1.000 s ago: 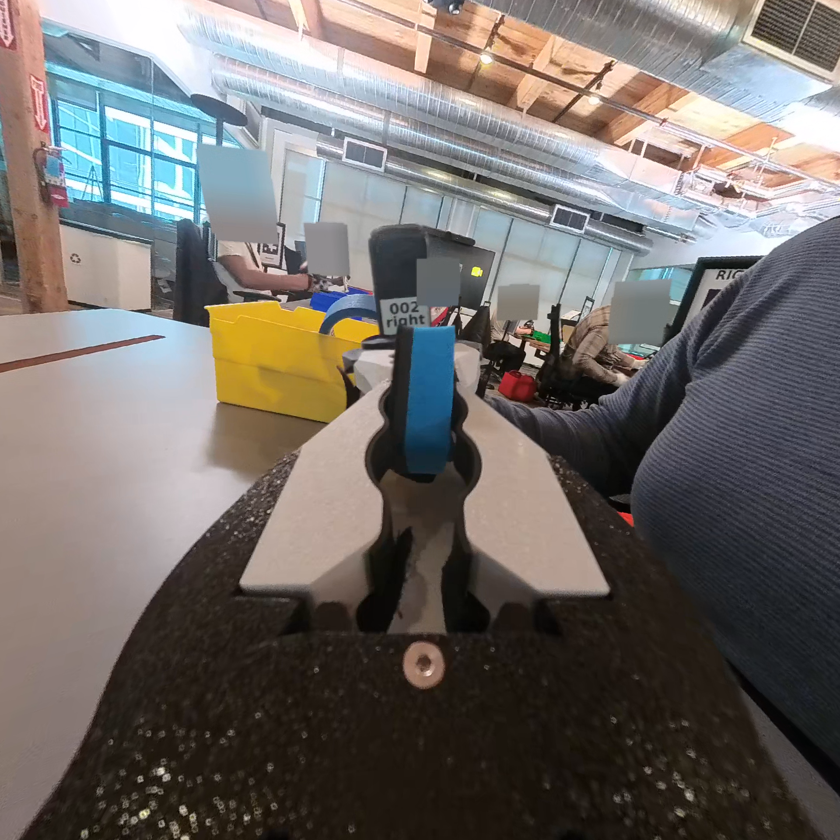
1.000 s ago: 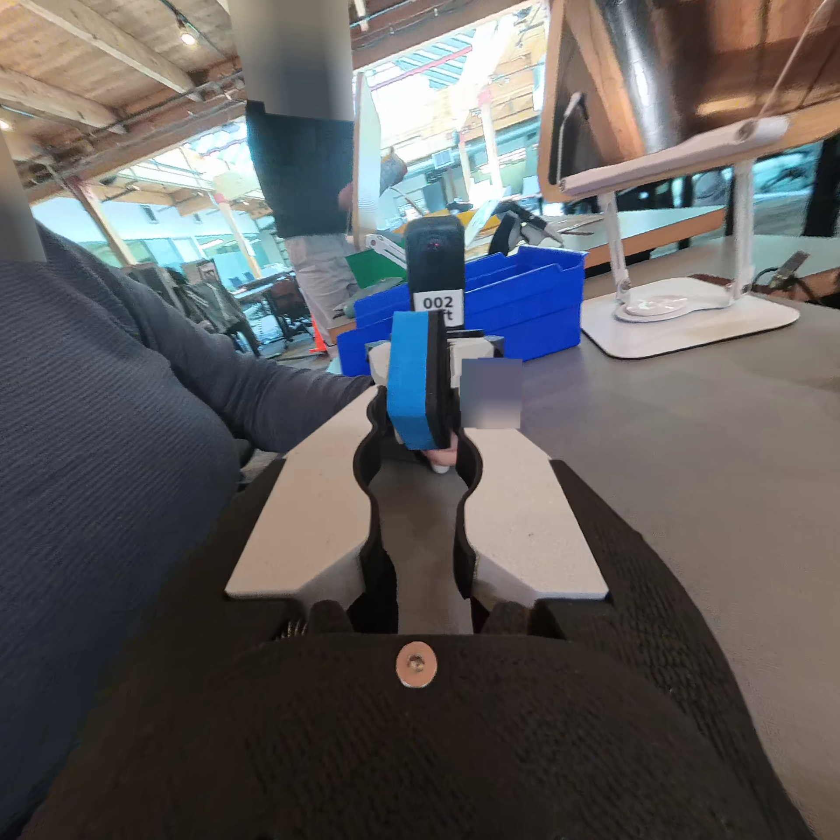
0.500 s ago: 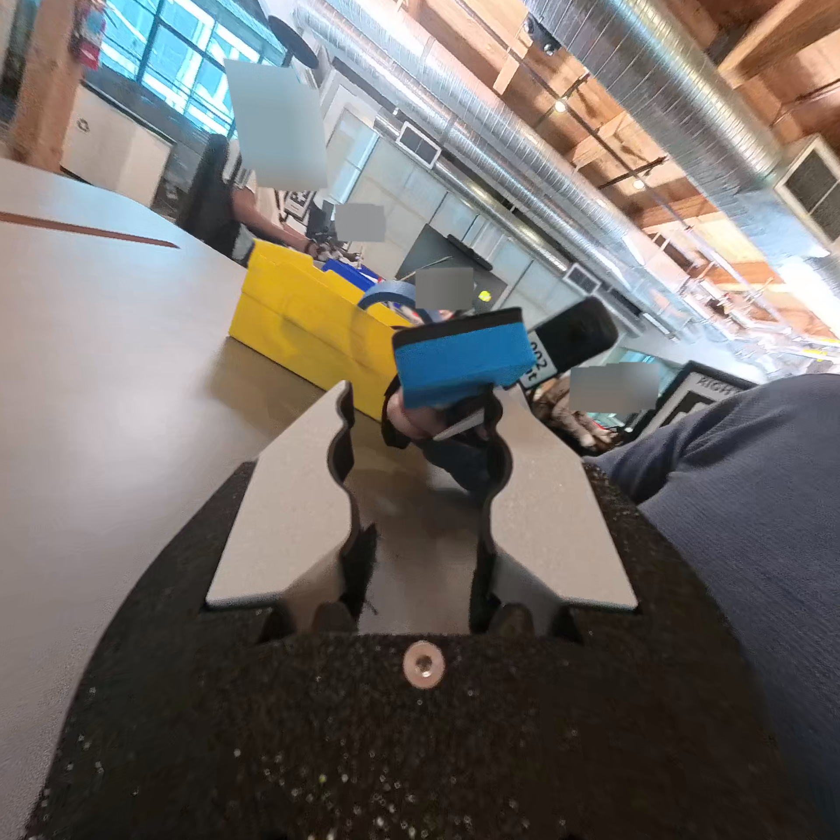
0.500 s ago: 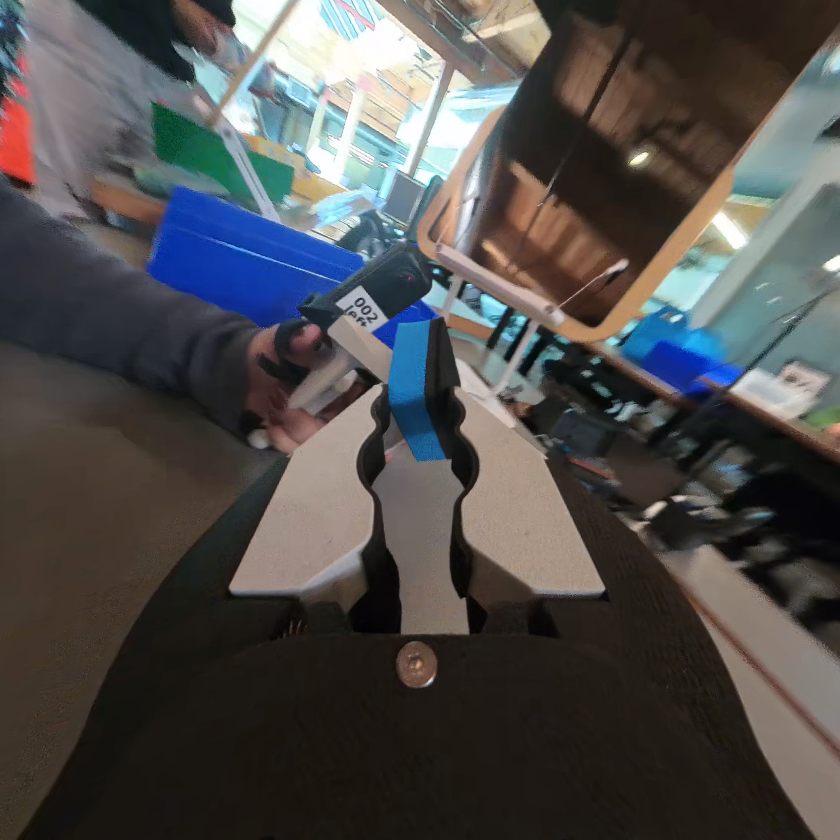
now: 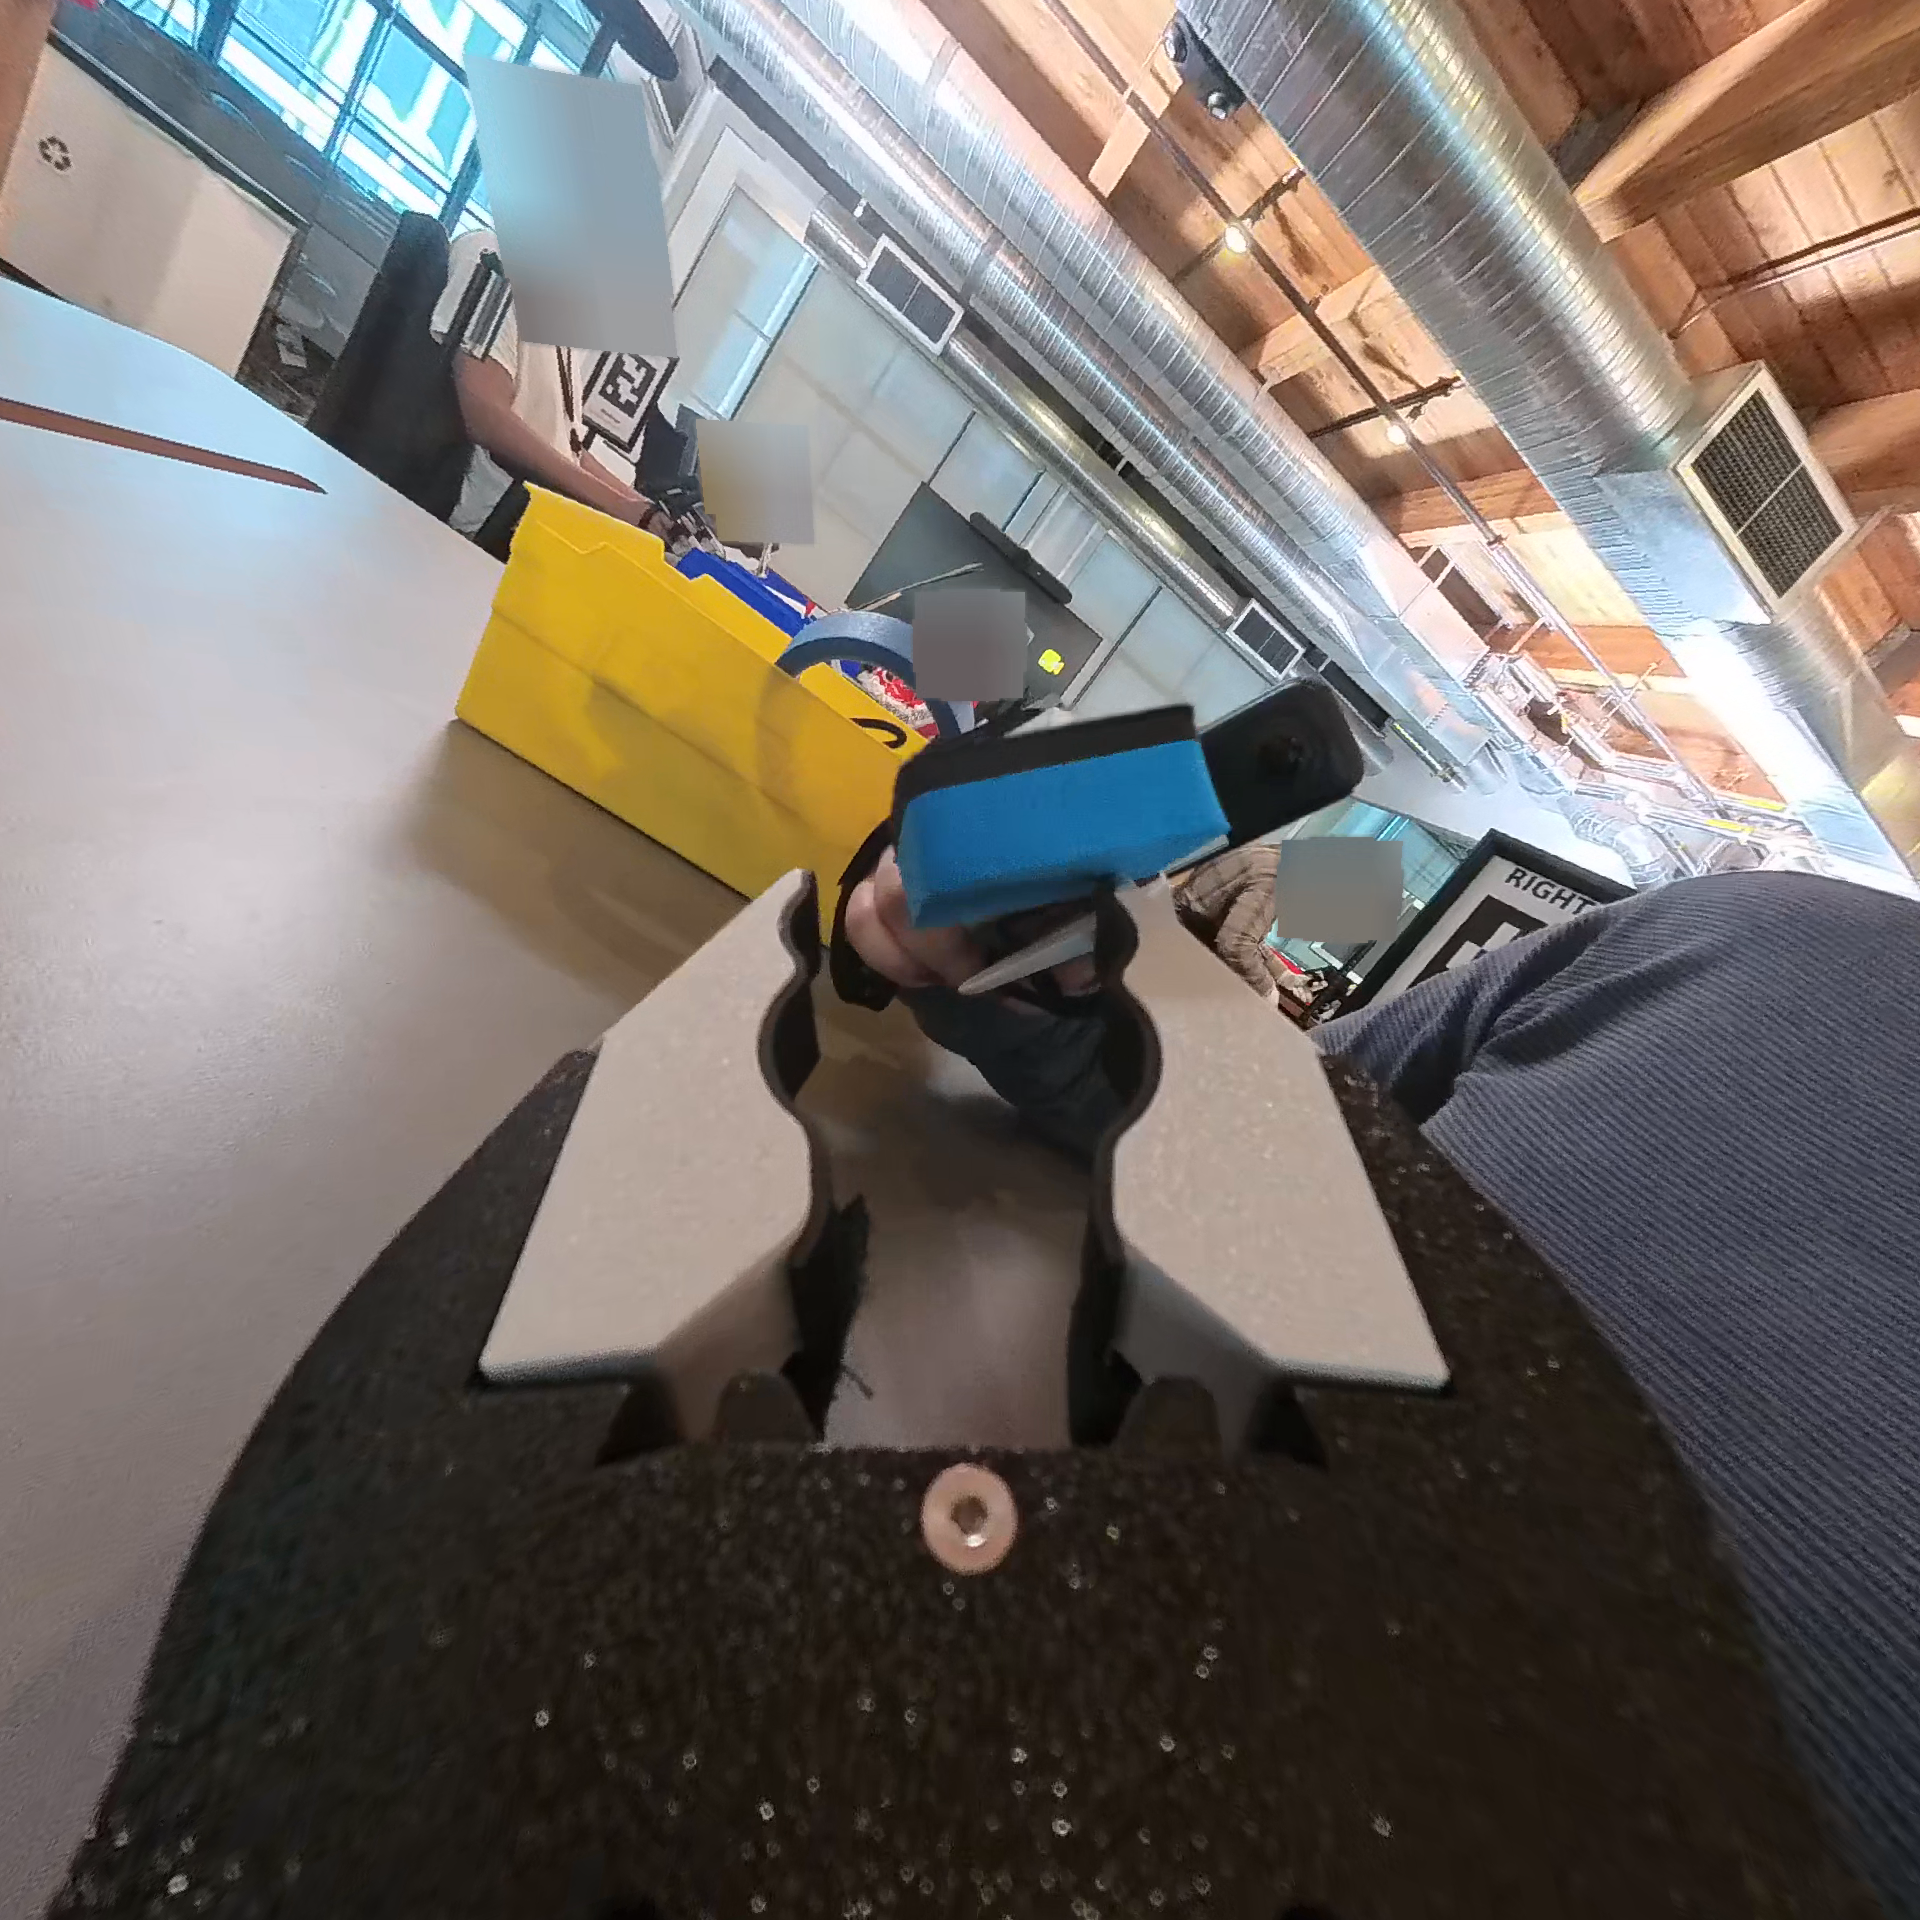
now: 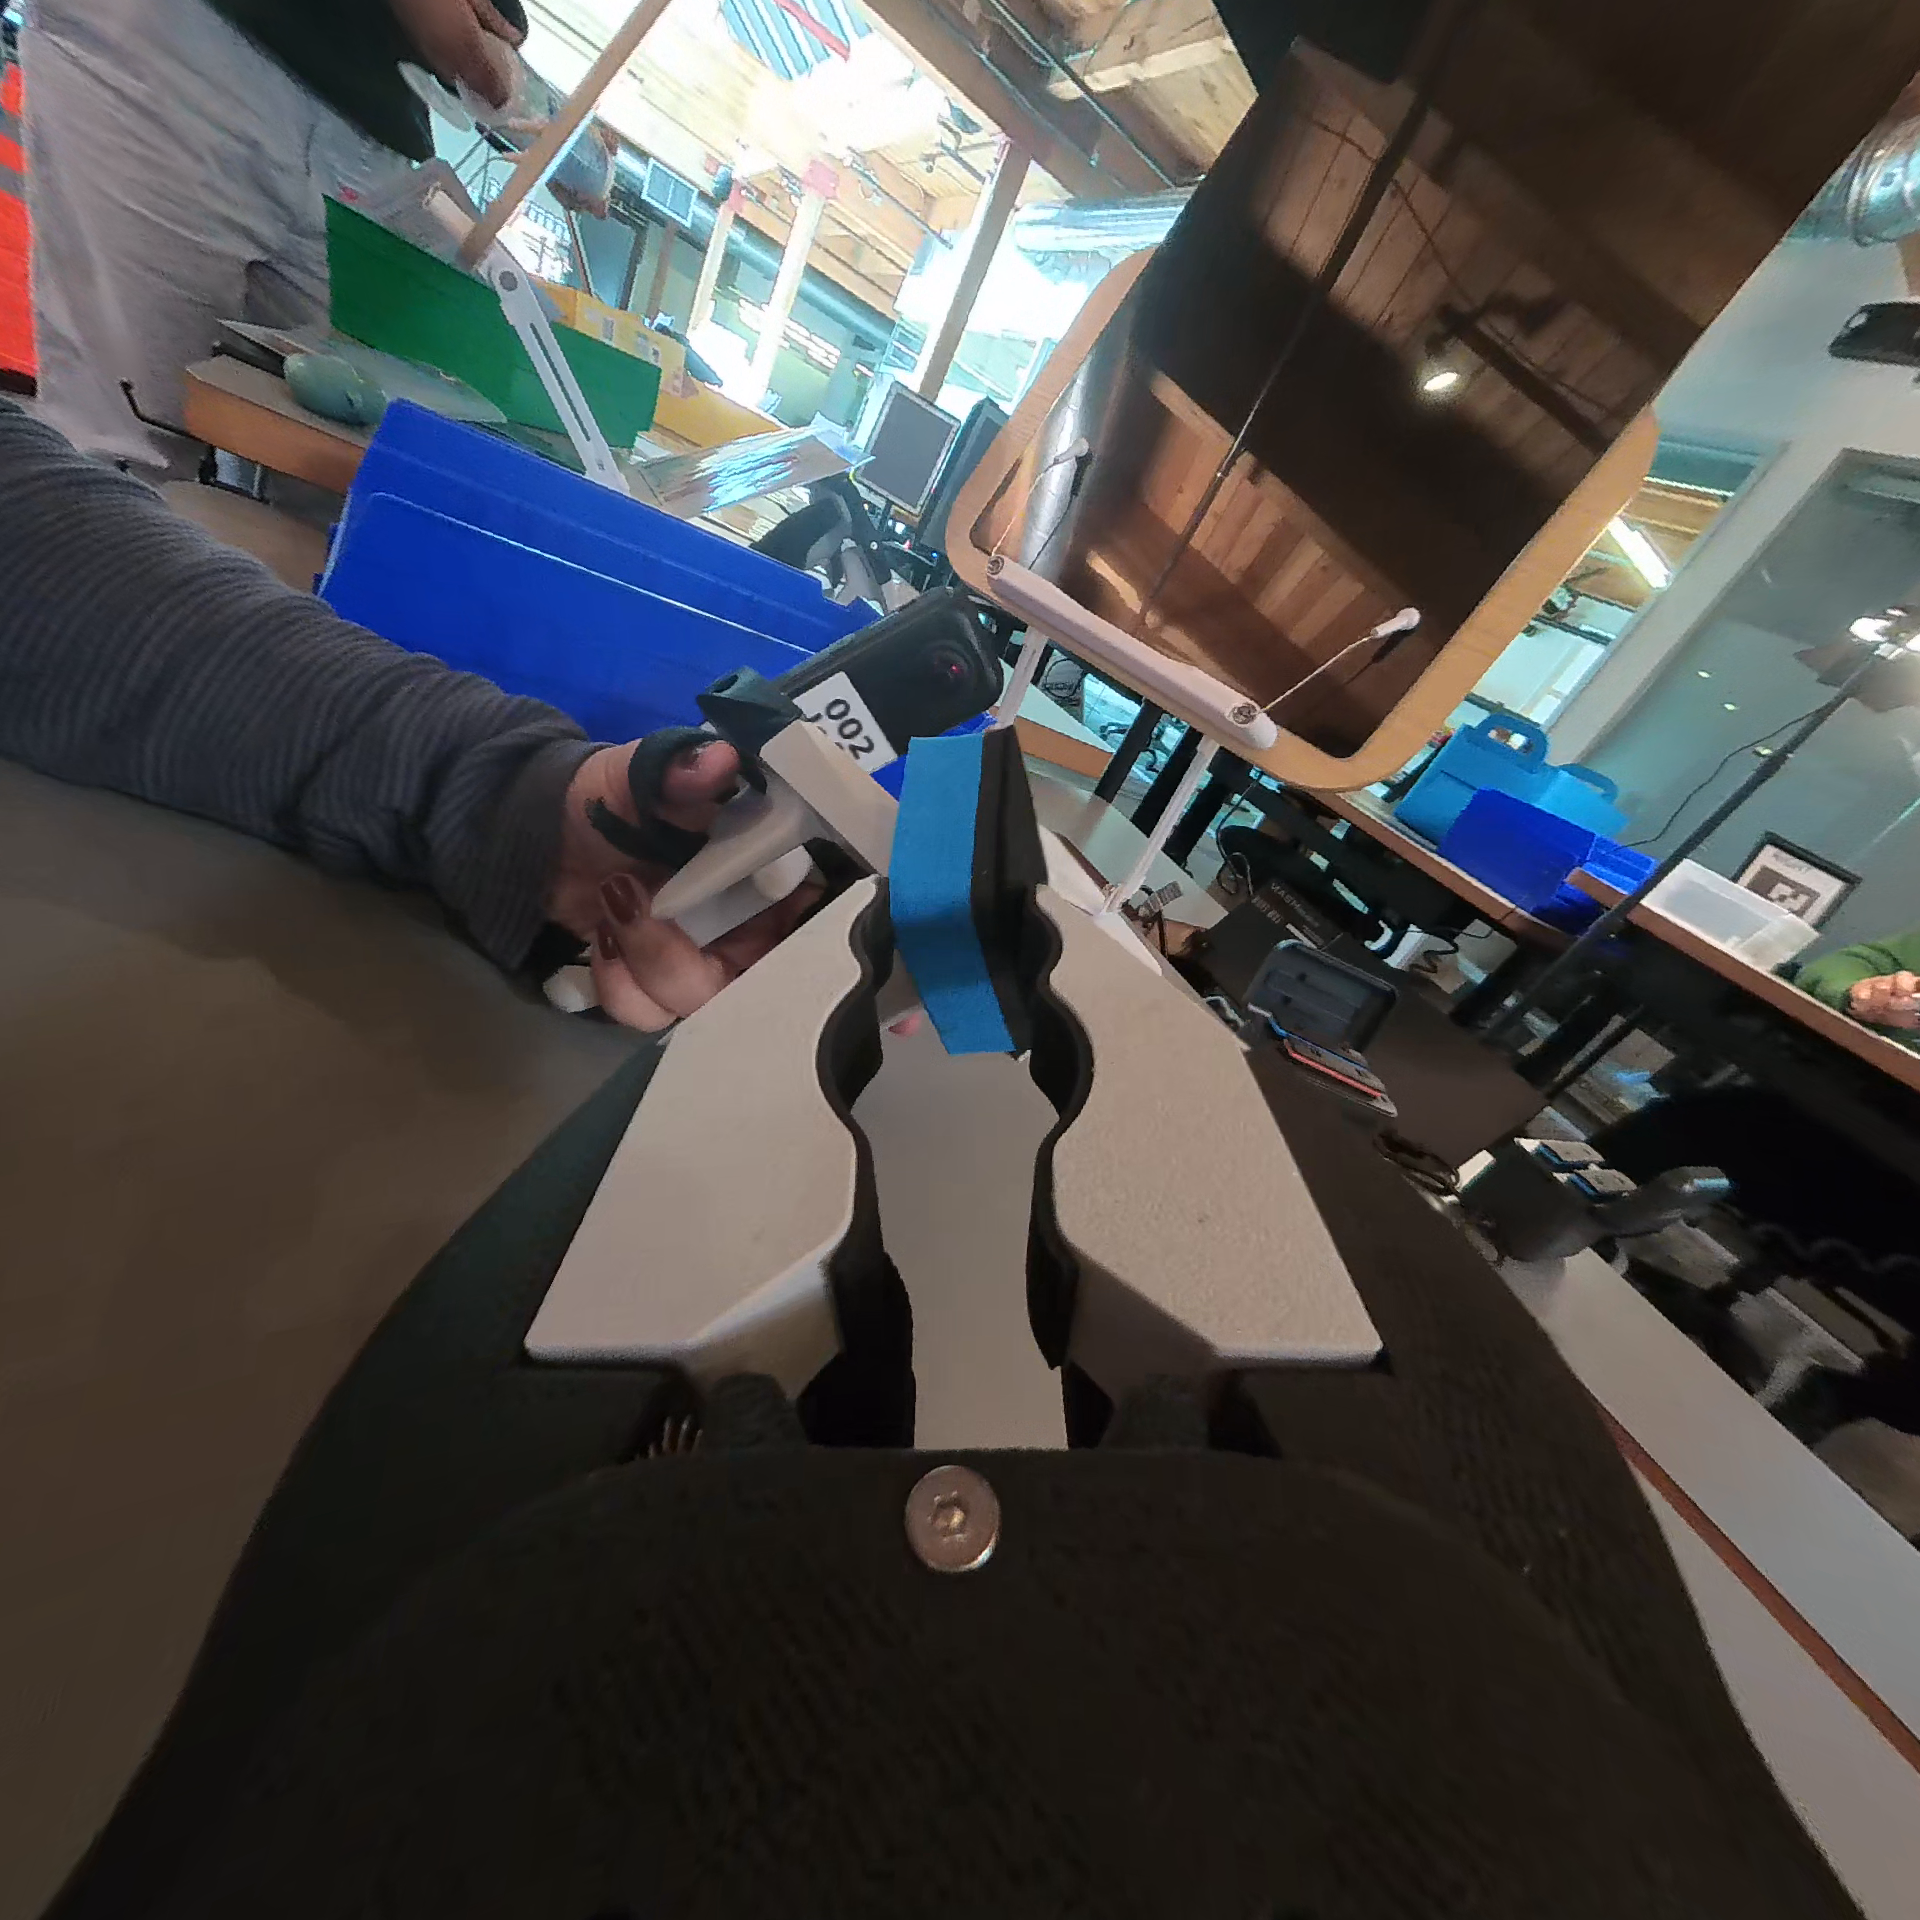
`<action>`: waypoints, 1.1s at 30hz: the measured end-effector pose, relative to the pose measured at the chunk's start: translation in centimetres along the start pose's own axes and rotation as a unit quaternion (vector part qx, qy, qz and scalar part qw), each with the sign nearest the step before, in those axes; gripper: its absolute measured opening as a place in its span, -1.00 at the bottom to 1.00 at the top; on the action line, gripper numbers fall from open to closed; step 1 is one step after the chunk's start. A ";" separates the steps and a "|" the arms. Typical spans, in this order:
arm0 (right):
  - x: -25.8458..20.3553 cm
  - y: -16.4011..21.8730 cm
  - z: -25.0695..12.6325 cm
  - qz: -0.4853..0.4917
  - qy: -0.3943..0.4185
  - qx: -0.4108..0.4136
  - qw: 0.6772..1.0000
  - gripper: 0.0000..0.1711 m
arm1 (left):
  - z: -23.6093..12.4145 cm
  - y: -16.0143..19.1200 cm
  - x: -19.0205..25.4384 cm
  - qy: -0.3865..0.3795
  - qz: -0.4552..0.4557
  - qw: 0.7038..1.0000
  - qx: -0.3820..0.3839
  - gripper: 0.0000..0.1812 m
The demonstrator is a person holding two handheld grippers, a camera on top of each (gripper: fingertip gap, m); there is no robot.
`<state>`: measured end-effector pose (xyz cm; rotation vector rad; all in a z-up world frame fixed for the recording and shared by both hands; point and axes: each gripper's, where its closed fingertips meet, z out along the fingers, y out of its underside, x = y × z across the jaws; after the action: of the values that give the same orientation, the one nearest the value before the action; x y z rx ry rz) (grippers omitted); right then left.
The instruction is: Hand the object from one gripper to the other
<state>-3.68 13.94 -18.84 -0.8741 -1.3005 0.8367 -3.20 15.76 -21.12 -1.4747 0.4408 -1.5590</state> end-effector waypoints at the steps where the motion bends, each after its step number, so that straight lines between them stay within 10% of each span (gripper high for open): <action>1: 0.0 0.0 -0.1 0.002 -0.002 0.000 1.000 -0.74 | 0.0 0.0 0.1 0.004 -0.002 1.000 -0.001 -0.41; 6: 2.4 -0.8 -1.7 -0.003 0.037 0.014 0.999 -0.75 | -1.4 -1.7 0.4 0.048 -0.056 0.996 0.049 -0.22; 12: 0.8 2.0 -0.2 -0.310 0.087 -0.098 0.942 -0.76 | 0.0 0.2 1.1 0.080 -0.123 0.989 0.000 -0.12; 16: 0.6 2.9 0.3 -0.517 0.118 -0.147 0.835 -0.75 | -0.3 -0.5 -0.2 0.061 -0.160 0.985 0.029 -0.42; 20: 0.3 3.1 0.5 -0.562 0.113 -0.157 0.804 -0.75 | -1.3 -1.7 -1.0 0.071 -0.199 0.975 0.074 -0.75; 29: 0.1 2.9 0.4 -0.545 0.106 -0.151 0.818 -0.75 | -0.7 -1.0 -0.5 0.056 -0.158 0.985 0.047 -0.72; 33: -0.6 2.8 0.2 -0.403 0.067 -0.127 0.904 -0.59 | -0.7 -1.4 0.0 0.023 -0.040 0.997 0.054 -0.77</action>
<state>-3.96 14.65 -21.62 -0.4907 -1.4918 -0.0472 -4.34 16.30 -20.16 -1.3910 0.3228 -1.6568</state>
